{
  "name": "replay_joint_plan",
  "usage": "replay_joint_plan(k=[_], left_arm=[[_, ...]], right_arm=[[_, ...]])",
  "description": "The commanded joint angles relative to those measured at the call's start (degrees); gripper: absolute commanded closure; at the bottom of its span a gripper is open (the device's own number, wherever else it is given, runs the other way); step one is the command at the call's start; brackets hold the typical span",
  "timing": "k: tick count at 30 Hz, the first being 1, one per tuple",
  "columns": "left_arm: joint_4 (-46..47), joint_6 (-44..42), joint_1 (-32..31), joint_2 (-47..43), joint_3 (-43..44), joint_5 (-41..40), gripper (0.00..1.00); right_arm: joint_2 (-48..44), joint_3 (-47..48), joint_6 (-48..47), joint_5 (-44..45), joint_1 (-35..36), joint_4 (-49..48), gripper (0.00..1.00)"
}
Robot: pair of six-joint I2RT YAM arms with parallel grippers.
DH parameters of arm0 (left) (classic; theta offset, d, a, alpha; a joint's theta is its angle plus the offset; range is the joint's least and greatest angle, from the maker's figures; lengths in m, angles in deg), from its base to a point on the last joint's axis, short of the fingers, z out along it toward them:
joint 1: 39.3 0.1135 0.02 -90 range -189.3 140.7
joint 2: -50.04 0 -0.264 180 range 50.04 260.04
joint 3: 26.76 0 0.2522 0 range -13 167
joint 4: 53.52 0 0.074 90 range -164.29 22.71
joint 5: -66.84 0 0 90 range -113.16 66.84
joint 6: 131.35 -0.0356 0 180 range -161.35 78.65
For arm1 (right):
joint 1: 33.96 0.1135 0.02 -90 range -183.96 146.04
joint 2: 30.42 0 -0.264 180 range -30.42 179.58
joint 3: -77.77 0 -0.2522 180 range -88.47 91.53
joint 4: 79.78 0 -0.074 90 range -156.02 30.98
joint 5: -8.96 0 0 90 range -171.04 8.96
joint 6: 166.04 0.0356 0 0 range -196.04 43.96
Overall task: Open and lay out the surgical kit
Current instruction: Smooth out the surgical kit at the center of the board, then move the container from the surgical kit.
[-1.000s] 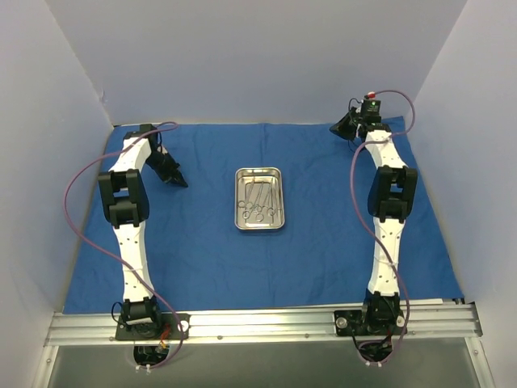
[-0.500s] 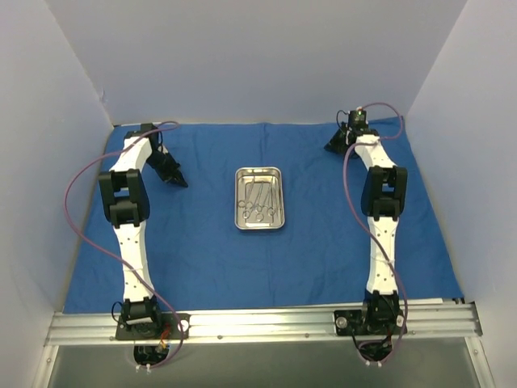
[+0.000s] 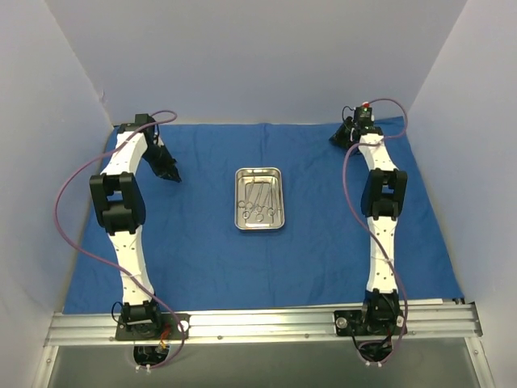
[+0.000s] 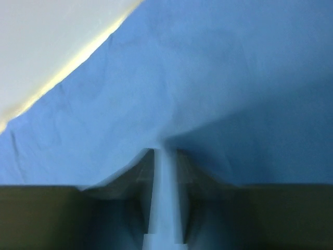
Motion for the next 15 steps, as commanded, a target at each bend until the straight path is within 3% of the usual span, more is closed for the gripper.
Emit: replay_joint_plan(k=[1,3,4,6,7,9,15], left_arm=[[-1.3,-2.7,-1.1,-6.0,-1.9,-2.3,0.83],[-1.6,-3.3,-1.9,-7.1,-3.1,-2.3,0.82],[-1.5,-3.9,-2.1,-8.4,-3.7,-2.3,0.79],[-0.8,-4.7,-2.6,-10.8,-5.6,-1.8,0.7],[-0.5,-5.9,-4.9,-11.7,-6.3,-1.0,0.68],[0.3,-6.8,-6.3,-13.6,-6.9,-0.8,0.62],[2.1,-9.2,-12.5,-14.5,-5.1,2.2,0.59]], right_arm=[[-11.7,-0.9,-2.8,0.8,1.2,6.5,0.72],[-15.1,-2.1,-5.5,1.7,2.5,9.6,0.61],[-19.1,-5.1,-6.6,2.4,3.6,12.4,0.5],[-23.0,-8.7,-10.3,3.6,5.5,14.8,0.4],[-26.5,-12.4,-11.3,4.3,7.4,17.3,0.29],[-31.3,-16.4,-13.9,4.0,9.2,18.5,0.24],[-43.8,-34.0,-13.8,7.4,13.5,20.9,0.19]])
